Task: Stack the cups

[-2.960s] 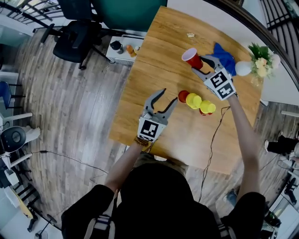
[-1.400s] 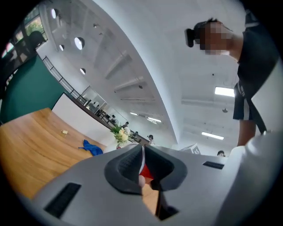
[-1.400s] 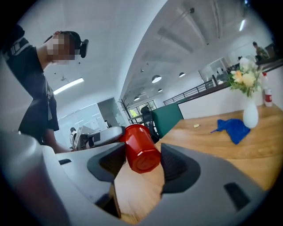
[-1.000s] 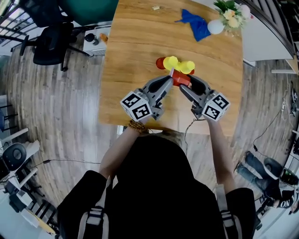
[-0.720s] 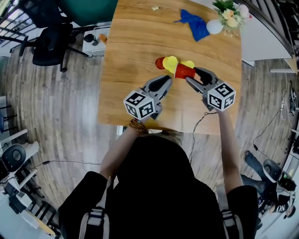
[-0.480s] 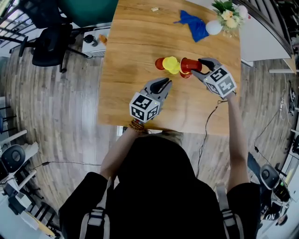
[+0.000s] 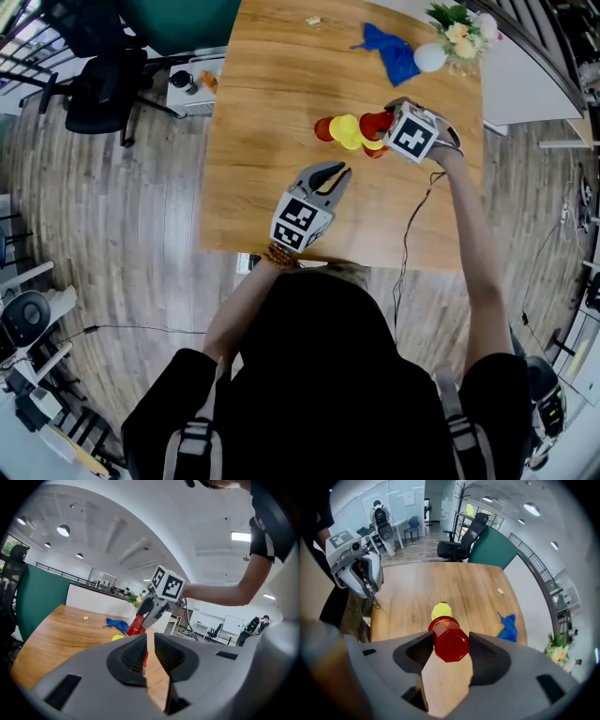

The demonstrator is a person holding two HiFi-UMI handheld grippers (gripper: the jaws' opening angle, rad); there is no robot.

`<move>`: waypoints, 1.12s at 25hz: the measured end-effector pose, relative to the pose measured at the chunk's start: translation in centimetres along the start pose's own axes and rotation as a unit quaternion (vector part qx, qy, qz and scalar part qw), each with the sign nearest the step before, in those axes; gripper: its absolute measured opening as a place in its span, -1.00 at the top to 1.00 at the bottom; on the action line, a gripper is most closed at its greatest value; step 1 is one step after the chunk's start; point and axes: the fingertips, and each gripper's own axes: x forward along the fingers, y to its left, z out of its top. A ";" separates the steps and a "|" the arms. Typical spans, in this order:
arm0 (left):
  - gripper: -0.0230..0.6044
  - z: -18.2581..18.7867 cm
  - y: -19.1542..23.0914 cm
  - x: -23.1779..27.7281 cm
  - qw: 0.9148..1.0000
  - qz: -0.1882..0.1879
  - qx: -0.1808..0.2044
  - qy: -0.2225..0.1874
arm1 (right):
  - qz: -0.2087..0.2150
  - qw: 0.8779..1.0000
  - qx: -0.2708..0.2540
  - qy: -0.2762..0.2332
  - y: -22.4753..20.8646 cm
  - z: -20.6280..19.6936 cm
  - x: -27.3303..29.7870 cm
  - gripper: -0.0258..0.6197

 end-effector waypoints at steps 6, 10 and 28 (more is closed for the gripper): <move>0.80 -0.7 0.3 -0.2 1.000 0.003 0.003 0.010 | -0.016 0.998 -0.044 0.038 -0.1 0.7 0.8 0.15; 0.80 -0.6 0.0 0.0 1.000 0.000 0.008 0.011 | -0.019 0.997 -0.060 0.046 -0.1 1.1 1.0 0.15; 0.80 -1.1 -0.9 0.1 1.000 -0.011 0.016 0.019 | -0.044 0.998 -0.051 0.021 0.1 1.7 -0.5 0.10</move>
